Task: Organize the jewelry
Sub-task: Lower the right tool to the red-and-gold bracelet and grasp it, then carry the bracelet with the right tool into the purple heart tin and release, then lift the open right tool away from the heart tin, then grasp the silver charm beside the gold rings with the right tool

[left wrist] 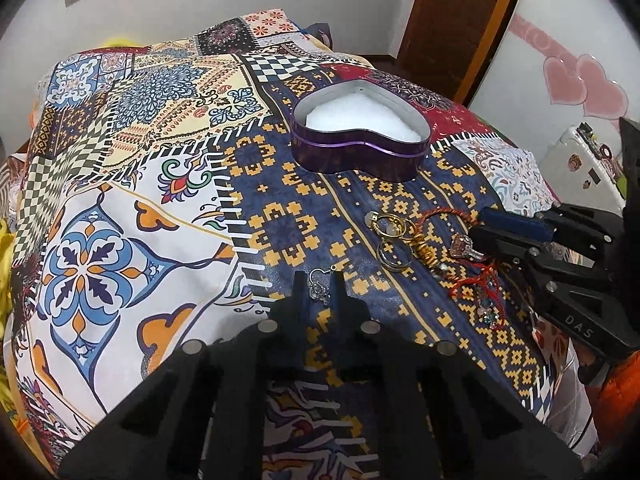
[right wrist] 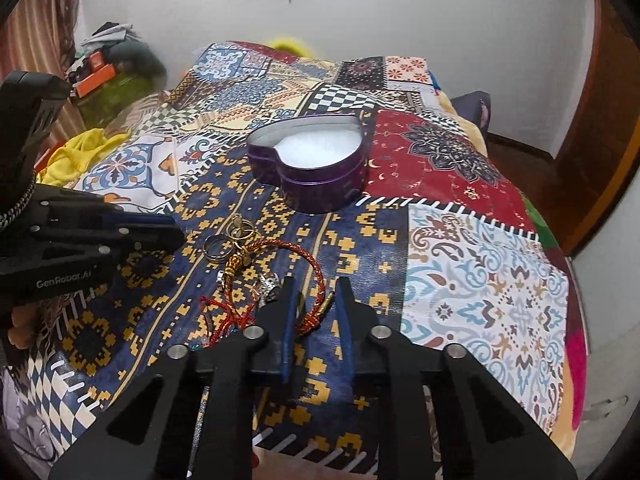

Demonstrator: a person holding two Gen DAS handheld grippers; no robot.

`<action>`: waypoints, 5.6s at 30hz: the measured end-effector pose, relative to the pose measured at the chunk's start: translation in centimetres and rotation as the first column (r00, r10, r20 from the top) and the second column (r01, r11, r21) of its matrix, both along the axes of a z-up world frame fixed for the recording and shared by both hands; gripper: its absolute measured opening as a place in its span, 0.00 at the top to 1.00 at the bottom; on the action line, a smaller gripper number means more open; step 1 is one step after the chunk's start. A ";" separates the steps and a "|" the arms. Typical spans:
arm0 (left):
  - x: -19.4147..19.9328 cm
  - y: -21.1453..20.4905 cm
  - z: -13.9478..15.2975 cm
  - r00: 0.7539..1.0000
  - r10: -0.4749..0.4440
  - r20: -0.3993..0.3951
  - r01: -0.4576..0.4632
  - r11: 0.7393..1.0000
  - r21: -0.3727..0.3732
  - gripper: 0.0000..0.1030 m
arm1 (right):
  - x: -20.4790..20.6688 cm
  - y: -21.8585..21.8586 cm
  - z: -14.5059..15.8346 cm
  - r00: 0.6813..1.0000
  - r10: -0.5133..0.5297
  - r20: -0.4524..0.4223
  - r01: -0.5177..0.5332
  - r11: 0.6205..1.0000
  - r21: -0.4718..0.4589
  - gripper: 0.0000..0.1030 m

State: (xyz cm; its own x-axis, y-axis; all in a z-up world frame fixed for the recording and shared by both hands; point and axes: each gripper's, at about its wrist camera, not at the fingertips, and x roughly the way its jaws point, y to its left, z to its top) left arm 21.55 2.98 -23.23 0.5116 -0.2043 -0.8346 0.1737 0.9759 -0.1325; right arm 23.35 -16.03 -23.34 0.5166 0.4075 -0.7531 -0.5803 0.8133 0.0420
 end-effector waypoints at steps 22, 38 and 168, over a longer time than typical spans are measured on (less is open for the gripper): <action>-2.8 -0.2 5.9 0.988 0.032 0.149 -0.028 0.999 -0.028 0.91 | -1.9 -0.4 5.2 0.995 -0.036 0.097 0.027 0.996 0.088 0.95; -2.5 0.1 11.3 0.961 0.052 0.272 -0.042 0.998 -0.043 0.91 | -1.1 -1.3 9.7 0.976 -0.090 0.199 0.061 0.987 0.150 0.95; -0.5 -2.6 1.0 0.998 -0.049 -0.025 0.049 0.999 0.004 0.59 | 0.5 1.0 0.2 0.995 0.047 -0.086 -0.045 0.999 0.024 0.70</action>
State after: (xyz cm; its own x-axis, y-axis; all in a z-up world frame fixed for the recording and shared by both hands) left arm 21.09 0.41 -22.25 0.4805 -0.2252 -0.8476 0.2181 0.9668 -0.1332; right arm 23.87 -15.00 -23.12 0.4303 0.4465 -0.7845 -0.6103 0.7843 0.1116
